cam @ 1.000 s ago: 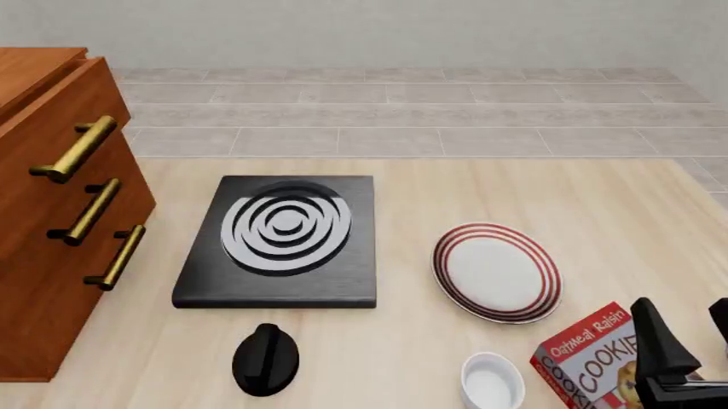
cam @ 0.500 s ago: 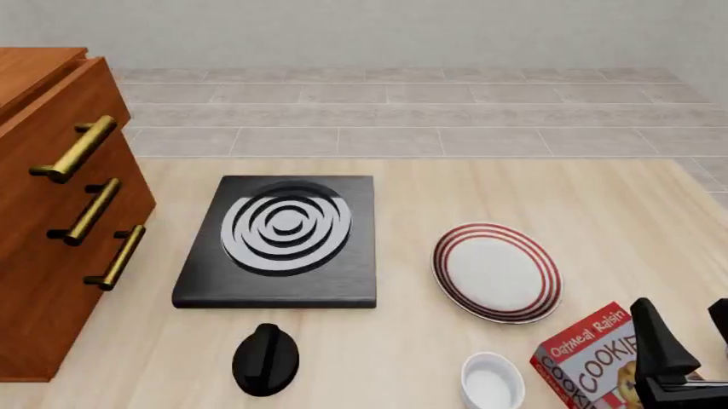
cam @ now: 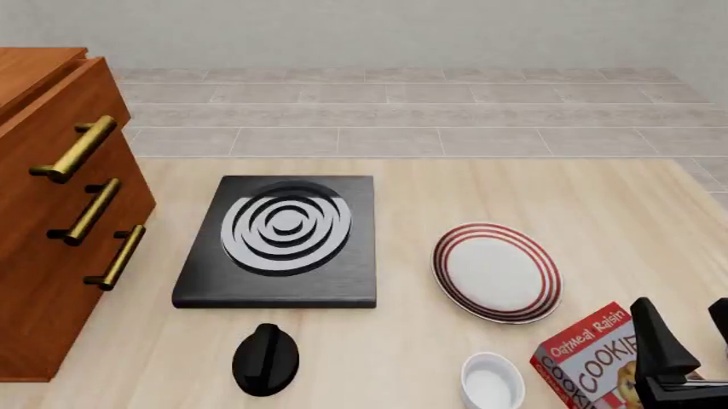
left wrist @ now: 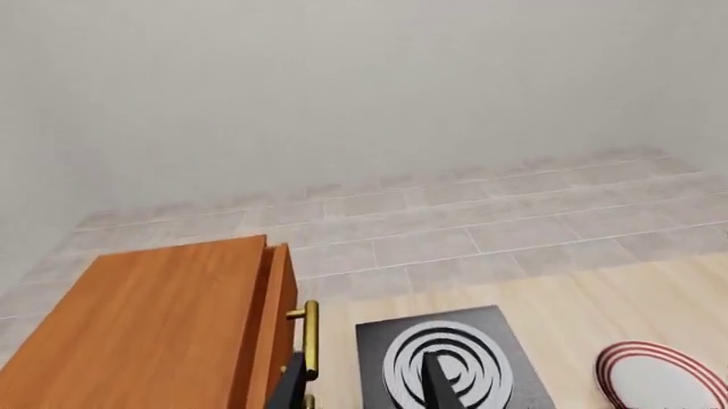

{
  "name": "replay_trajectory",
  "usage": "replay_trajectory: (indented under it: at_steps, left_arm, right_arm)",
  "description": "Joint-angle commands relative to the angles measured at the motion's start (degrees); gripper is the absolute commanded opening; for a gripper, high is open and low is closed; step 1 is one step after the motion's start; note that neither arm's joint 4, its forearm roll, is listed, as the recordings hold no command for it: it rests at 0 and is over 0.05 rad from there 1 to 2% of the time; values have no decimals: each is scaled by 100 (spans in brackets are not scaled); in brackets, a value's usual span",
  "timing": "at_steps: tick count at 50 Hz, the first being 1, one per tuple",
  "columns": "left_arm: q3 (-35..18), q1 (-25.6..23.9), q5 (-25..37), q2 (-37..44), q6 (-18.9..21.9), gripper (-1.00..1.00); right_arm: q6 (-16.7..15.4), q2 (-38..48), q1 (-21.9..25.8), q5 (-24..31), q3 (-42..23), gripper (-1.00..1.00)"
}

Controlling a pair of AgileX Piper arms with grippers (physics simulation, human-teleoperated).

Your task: Pick the akita bowl in the top layer of the wooden cabinet and place it on the plate.

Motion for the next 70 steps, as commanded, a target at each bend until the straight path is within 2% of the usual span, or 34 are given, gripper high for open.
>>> replay_trajectory:
  at_steps: [1, 5, 13, 26, 30, 34, 40, 43, 52, 62, 70]
  left_arm:
    - [-366, 24, 296, 436, -107, 100]
    - [-581, 208, 508, 711, -376, 100]
    - [-750, 304, 652, 927, -174, 100]
    - [-1226, 438, 1062, 1352, -243, 100]
    - [-1254, 552, 1157, 1421, -145, 100]
    - [-1177, 629, 1277, 1565, -235, 100]
    - [-1307, 767, 1407, 1679, -56, 100]
    - [-1312, 900, 1456, 1740, 168, 100]
    - [-1304, 1023, 1511, 1948, -10, 100]
    - [-1265, 1187, 1484, 2055, 147, 100]
    - [-1139, 1318, 1439, 2138, 125, 100]
  right_arm:
    - [3, -12, -3, 14, 0, 100]
    - [9, -22, -4, 25, 1, 100]
    - [7, -34, -11, 36, 1, 100]
    - [24, 48, -15, -31, 3, 100]
    - [26, 49, -18, -34, 4, 100]
    - [36, 43, -18, -26, 5, 100]
    - [45, 60, -25, -38, 4, 100]
    - [50, 37, -33, -17, 4, 100]
    - [45, 54, -30, -22, 5, 100]
    - [44, 73, -34, -40, 6, 100]
    - [44, 68, -32, -31, 6, 100]
